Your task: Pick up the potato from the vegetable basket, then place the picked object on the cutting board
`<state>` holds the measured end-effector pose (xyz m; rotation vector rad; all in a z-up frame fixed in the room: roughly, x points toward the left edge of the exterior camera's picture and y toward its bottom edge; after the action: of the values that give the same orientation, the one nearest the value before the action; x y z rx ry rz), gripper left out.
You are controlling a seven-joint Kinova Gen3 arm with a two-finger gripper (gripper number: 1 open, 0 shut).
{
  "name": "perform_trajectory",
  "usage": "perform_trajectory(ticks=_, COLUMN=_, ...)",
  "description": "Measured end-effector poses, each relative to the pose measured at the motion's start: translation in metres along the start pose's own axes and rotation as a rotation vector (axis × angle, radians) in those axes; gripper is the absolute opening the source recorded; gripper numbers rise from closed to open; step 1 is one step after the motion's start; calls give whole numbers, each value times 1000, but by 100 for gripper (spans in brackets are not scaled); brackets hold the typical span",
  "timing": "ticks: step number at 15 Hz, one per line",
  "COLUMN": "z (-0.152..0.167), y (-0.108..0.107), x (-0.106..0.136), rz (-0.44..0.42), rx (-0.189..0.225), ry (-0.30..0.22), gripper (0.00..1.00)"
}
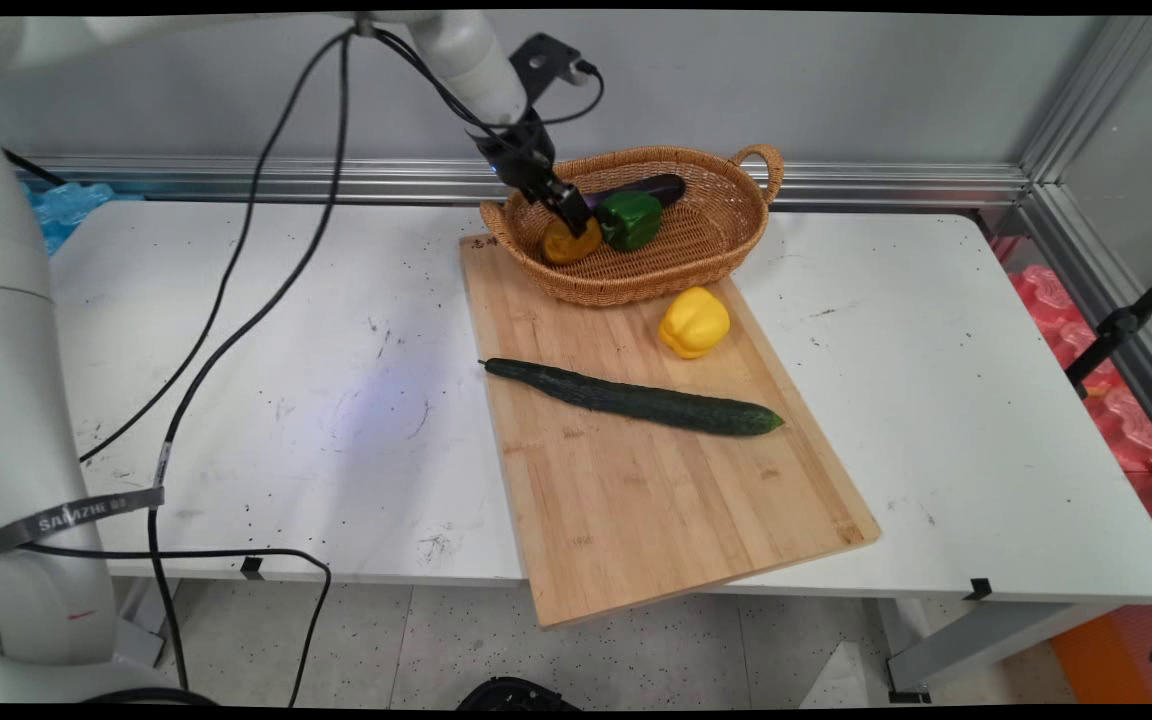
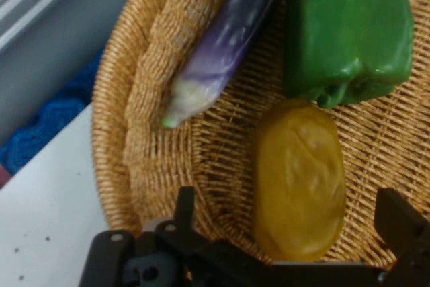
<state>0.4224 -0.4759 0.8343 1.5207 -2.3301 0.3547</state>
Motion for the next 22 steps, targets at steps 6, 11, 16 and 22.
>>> perform_trajectory(ticks=6, z=27, y=4, x=7, rz=3, rx=-6, ry=-30, gripper=100)
perform_trajectory(ticks=11, z=34, y=6, x=10, rz=25, rx=-15, ry=-40, gripper=0)
perform_trajectory(ticks=16, z=19, y=4, x=8, rz=68, rx=-24, ry=-39, gripper=0)
perform_trajectory(ticks=22, z=-32, y=6, x=5, rz=116, rx=-29, ry=-16, gripper=0)
